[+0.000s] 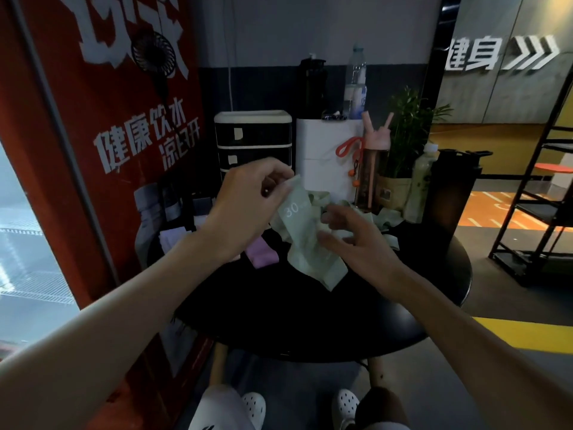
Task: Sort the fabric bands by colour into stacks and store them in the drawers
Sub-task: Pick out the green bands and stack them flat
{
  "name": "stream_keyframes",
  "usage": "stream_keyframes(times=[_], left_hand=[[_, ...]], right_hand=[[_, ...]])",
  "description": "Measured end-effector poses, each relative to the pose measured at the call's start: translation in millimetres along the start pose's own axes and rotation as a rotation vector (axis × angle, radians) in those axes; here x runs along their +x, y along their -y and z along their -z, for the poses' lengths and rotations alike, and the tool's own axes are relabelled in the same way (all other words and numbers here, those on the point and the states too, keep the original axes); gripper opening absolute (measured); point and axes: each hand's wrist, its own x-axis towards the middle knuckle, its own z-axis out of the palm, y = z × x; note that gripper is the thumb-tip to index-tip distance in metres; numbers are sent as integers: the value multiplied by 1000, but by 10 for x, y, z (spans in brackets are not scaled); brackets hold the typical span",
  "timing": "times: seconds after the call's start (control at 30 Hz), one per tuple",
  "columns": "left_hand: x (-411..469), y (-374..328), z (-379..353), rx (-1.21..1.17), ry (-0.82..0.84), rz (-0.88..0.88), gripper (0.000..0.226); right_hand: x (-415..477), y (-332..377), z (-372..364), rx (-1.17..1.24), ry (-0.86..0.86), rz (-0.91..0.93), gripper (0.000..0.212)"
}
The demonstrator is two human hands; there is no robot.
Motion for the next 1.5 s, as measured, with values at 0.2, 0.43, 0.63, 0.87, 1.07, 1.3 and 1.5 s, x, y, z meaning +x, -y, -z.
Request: stream_keyframes(times=[0.2, 0.43, 0.63, 0.87, 1.07, 1.3, 1.5], left_hand=[[401, -183, 97, -94, -34, -81, 8], [595, -179, 208, -133, -135, -105, 9], [615, 124, 232, -165, -211, 3, 9], [363, 527, 195, -174, -267, 201, 16], [-121, 857, -12, -180, -107, 394, 35], [-792, 899, -495, -70, 118, 411, 28], [-999, 942, -718, -34, 221, 441, 21]], right_hand=[[171, 350, -26, 193, 39, 9, 37], [95, 249, -21, 277, 184, -77, 29], [-199, -36, -34, 286, 353, -182, 22], [-425, -442, 299, 204, 271, -285, 28], [-416, -645, 706, 300, -89, -381, 21], [-526, -872, 917, -65, -229, -324, 7], [-648, -1087, 959, -402, -287, -220, 17]])
